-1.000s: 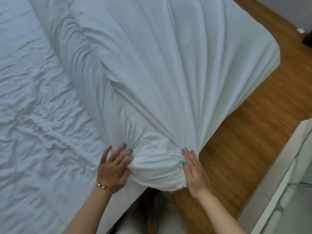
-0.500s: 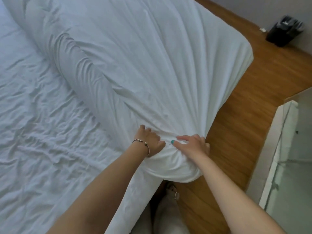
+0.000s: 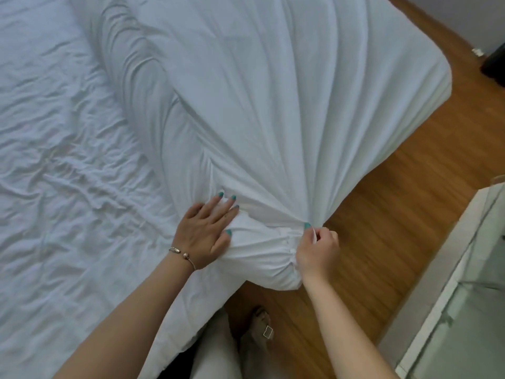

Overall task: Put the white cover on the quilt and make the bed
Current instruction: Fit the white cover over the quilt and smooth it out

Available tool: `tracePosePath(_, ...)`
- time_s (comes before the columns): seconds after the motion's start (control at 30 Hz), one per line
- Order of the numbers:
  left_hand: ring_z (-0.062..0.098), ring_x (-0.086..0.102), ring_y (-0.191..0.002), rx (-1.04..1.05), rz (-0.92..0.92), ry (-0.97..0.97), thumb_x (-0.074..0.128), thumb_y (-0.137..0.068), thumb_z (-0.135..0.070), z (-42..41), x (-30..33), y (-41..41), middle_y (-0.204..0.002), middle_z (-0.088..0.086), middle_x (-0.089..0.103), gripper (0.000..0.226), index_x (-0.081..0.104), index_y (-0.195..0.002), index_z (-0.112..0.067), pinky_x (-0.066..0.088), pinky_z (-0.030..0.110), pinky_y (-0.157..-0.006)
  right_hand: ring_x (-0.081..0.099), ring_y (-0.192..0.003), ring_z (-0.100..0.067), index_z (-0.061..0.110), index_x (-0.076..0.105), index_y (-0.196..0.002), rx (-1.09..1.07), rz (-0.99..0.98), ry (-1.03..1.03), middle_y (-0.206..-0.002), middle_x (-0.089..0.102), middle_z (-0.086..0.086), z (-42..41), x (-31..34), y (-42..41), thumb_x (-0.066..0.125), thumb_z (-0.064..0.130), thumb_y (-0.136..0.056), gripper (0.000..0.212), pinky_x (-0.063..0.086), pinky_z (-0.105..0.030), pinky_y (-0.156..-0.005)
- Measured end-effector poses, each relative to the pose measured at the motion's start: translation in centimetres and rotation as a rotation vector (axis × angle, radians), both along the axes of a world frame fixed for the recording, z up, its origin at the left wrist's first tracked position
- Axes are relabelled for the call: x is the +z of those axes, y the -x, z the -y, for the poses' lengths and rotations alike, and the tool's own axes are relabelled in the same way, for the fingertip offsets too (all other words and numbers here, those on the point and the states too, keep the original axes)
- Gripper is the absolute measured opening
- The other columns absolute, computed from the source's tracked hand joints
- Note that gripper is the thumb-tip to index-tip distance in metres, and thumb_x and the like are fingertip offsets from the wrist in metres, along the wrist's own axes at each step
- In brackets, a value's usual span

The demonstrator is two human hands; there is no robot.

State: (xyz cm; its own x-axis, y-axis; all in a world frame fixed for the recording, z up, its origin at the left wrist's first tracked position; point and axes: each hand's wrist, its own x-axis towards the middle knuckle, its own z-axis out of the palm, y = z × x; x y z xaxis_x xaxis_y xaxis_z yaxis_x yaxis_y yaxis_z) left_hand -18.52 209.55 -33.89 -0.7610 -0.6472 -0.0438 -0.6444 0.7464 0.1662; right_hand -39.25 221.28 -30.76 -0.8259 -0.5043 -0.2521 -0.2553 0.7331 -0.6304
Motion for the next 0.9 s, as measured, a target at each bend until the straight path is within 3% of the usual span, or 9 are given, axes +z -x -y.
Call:
tracePosePath(0.1,0.023,0.045,-0.129,0.016,-0.021,0.030,0.032,-0.087,-0.036,0.0,0.5,1.2,-0.132,0.000,0.060,0.050,0.067,-0.121,-0.021,0.029,0.035,-0.099,0.052,-0.088,-0.020,0.013,0.057,-0.092,0.213,-0.158,-0.210,-0.117,0.051,-0.007,1.6,0.4,1.9,0.048,0.025,-0.097,0.015,0.045,-0.033,-0.077)
tracePosePath(0.17,0.022,0.052,-0.108,0.011,-0.057,0.023,0.031,-0.083,-0.040,0.7,1.7,2.8,-0.101,-0.002,0.065,0.048,0.072,-0.096,-0.019,0.031,0.033,-0.093,0.051,-0.104,-0.019,0.020,0.063,-0.106,0.508,-0.349,-0.047,-0.121,0.050,-0.002,2.6,1.2,1.6,0.057,0.021,-0.089,0.018,0.043,-0.034,-0.088)
tracePosePath(0.23,0.020,0.054,-0.090,-0.050,0.039,-0.072,0.023,-0.084,-0.050,2.1,3.4,5.4,-0.083,-0.002,0.061,0.054,0.067,-0.080,-0.018,0.033,0.031,-0.086,0.047,-0.110,-0.015,0.032,0.066,-0.114,0.782,-0.279,0.008,-0.122,0.053,0.006,3.7,1.8,1.3,0.059,0.032,-0.090,0.025,0.042,-0.032,-0.090)
tracePosePath(0.43,0.021,0.049,-0.115,-0.092,0.582,-0.132,0.017,-0.096,-0.047,5.3,2.3,11.2,-0.126,0.004,0.059,0.057,0.062,-0.119,-0.021,0.031,0.037,-0.090,0.033,-0.131,-0.019,0.034,0.063,-0.118,0.734,-0.029,-0.466,-0.134,0.051,0.011,3.8,-0.2,2.3,0.028,0.045,-0.100,0.041,0.021,-0.041,-0.110)
tracePosePath(0.5,0.020,0.054,-0.106,-0.069,0.458,-0.143,0.018,-0.093,-0.048,4.6,1.7,9.7,-0.114,0.004,0.066,0.057,0.068,-0.103,-0.023,0.031,0.036,-0.089,0.030,-0.132,-0.016,0.033,0.060,-0.123,0.744,-0.025,-0.496,-0.136,0.051,0.013,3.5,-0.2,2.2,0.020,0.050,-0.101,0.049,0.018,-0.040,-0.112)
tracePosePath(0.6,0.021,0.057,-0.074,-0.015,-0.010,-0.067,0.026,-0.089,-0.040,2.5,1.8,2.8,-0.071,0.001,0.064,0.044,0.056,-0.065,-0.018,0.033,0.033,-0.080,0.019,-0.138,-0.012,0.029,0.040,-0.146,0.837,-0.158,-0.468,-0.152,0.033,0.014,1.9,0.2,0.6,-0.001,0.066,-0.089,0.079,0.009,-0.035,-0.116)
tracePosePath(0.73,0.023,0.061,-0.106,0.089,-0.272,0.113,0.038,-0.090,-0.030,-2.2,-1.9,-9.0,-0.093,0.002,0.070,0.038,0.071,-0.087,-0.012,0.036,0.037,-0.101,-0.017,-0.145,-0.002,0.030,0.002,-0.155,0.923,-0.241,-0.437,-0.160,-0.008,0.016,-2.4,-0.7,-3.3,-0.010,0.075,-0.083,0.086,-0.018,-0.040,-0.117)
tracePosePath(0.83,0.022,0.058,-0.113,0.104,-0.320,0.093,0.037,-0.090,-0.029,-3.3,-3.1,-10.1,-0.096,0.002,0.071,0.039,0.072,-0.089,-0.011,0.032,0.039,-0.105,-0.004,-0.149,-0.006,0.023,0.022,-0.155,0.887,-0.384,-0.408,-0.162,0.013,0.008,-4.9,-2.3,-4.7,-0.002,0.063,-0.096,0.075,-0.007,-0.044,-0.119)
tracePosePath(0.9,0.021,0.062,-0.096,0.138,-0.369,0.114,0.041,-0.089,-0.027,-2.6,-2.3,-8.3,-0.082,0.000,0.070,0.034,0.069,-0.075,-0.013,0.036,0.037,-0.098,0.012,-0.149,-0.010,0.018,0.039,-0.148,0.850,-0.433,-0.381,-0.156,0.033,0.005,-5.7,-2.8,-4.6,0.006,0.055,-0.100,0.069,0.001,-0.045,-0.120)
